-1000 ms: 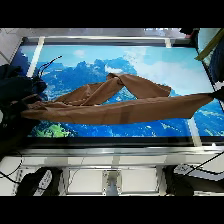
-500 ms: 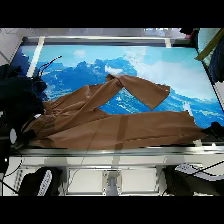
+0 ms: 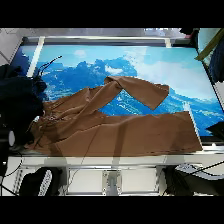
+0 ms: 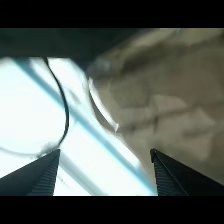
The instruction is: Fold the clothes and pants, and hang the long-sleeved shirts on hangers.
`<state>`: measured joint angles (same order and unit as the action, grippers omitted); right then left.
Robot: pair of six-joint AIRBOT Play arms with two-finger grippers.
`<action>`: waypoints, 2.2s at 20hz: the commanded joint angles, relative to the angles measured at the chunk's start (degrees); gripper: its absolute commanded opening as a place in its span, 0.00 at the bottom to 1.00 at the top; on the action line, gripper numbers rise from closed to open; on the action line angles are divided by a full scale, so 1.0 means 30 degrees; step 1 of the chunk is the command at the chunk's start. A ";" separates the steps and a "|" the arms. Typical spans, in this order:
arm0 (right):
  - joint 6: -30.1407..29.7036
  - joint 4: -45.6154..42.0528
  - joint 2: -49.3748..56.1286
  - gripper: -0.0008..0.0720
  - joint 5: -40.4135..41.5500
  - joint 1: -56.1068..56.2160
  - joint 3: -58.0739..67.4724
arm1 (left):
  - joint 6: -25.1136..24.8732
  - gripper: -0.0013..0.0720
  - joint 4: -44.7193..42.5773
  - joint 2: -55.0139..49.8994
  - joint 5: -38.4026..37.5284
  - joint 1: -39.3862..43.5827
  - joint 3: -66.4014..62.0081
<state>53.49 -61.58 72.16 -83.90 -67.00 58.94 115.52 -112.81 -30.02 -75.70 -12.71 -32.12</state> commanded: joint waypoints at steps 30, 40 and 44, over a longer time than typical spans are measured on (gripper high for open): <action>0.6011 0.2885 1.1460 0.56 0.7766 1.4229 0.7512 | -0.3810 0.99 0.9136 -1.8061 0.4073 -0.0044 -1.5373; 0.4954 0.4707 1.2284 0.52 0.7329 1.4746 0.7526 | -0.3818 0.99 0.9129 -1.8061 0.4080 -0.0044 -1.5373; 0.4430 0.5595 1.2356 0.49 0.7431 1.4950 0.8000 | -0.3832 0.99 0.9122 -1.8061 0.4087 -0.0044 -1.5373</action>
<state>68.23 -47.03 108.88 -61.32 -22.50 82.00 104.07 -85.41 -84.16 -63.48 -12.84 -78.19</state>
